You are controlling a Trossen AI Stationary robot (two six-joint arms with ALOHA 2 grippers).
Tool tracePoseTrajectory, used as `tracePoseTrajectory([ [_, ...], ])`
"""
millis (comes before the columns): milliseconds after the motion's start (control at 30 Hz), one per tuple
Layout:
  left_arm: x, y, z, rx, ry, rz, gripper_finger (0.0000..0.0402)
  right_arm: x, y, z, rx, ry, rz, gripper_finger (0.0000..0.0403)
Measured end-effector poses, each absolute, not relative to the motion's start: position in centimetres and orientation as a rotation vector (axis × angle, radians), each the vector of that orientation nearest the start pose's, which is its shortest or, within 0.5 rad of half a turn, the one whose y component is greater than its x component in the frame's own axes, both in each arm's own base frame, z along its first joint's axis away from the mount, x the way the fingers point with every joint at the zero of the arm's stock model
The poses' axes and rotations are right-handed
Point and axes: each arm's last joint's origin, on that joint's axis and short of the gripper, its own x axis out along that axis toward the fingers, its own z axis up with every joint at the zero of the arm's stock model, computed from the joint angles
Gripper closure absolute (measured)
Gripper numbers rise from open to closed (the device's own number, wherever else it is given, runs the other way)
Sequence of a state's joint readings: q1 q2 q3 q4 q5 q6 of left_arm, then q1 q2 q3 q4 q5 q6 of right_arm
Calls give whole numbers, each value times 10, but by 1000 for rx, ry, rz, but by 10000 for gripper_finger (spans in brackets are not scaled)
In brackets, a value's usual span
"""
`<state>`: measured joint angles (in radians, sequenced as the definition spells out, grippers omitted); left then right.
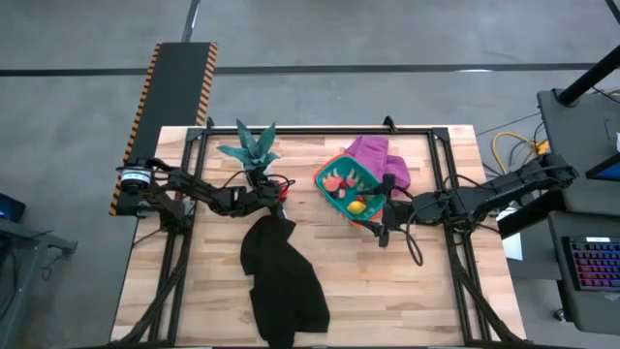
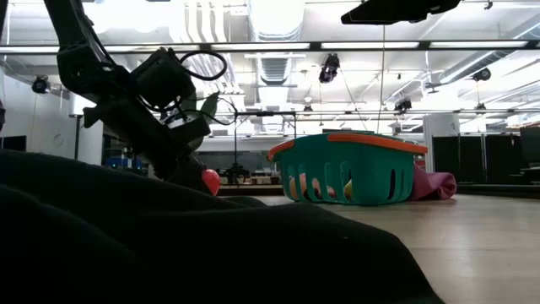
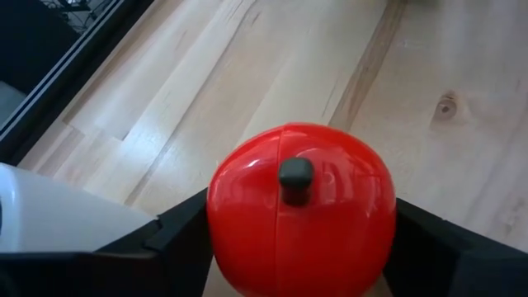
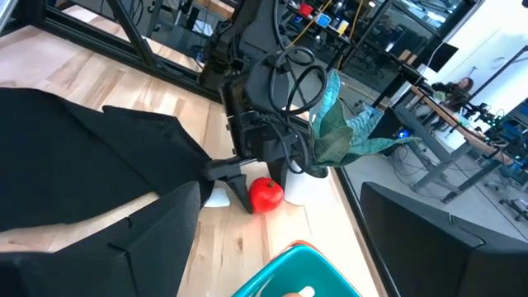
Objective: Pick and placing Produce into tupperware
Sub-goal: Put the apple into the green basket
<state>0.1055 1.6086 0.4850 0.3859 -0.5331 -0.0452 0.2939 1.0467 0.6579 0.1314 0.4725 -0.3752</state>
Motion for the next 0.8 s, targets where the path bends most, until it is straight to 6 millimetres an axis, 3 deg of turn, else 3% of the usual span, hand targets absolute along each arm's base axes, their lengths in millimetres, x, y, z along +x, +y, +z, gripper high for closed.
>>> tracePoseTrajectory([
  [367,259,41,124,97,657,607,146,222,53,271,-469,270,-131,76],
  [800,280,24,187,129,438,470,148,216,51,277,-460,252,-170,76],
])
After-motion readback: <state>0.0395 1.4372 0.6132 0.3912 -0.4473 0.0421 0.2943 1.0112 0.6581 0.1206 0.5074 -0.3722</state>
